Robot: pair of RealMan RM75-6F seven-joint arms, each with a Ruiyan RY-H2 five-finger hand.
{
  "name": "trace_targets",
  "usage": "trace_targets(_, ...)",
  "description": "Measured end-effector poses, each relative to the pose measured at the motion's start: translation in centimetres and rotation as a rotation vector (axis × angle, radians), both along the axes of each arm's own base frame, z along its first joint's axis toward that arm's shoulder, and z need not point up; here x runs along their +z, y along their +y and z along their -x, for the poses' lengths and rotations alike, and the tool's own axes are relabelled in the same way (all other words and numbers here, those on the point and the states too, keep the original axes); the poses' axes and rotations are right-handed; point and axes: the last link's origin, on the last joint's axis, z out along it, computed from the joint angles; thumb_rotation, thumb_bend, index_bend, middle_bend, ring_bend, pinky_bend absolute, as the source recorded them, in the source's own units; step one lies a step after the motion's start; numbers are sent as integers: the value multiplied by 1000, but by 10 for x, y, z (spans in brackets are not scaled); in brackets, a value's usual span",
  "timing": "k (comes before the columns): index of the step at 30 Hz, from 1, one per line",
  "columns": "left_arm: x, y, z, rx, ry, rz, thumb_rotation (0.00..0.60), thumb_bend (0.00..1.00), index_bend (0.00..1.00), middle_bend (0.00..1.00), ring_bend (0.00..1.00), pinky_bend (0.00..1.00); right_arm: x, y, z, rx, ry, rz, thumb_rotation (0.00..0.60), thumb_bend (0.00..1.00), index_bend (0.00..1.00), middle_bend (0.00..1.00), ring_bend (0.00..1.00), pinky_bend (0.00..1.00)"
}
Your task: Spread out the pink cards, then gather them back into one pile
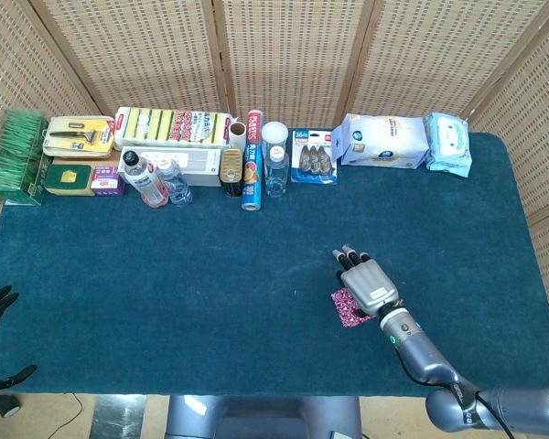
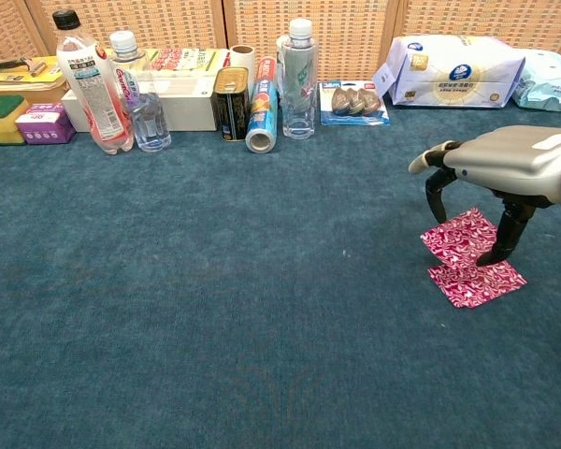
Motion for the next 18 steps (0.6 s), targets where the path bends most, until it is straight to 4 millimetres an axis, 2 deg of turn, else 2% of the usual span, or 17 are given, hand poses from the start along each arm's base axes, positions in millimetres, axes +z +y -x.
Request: trace_targets(18,0,1,0,4,1,2,600,72,0,0,0,0,-10,-1,26,-63,7,-22,600,170,464,94,61,218)
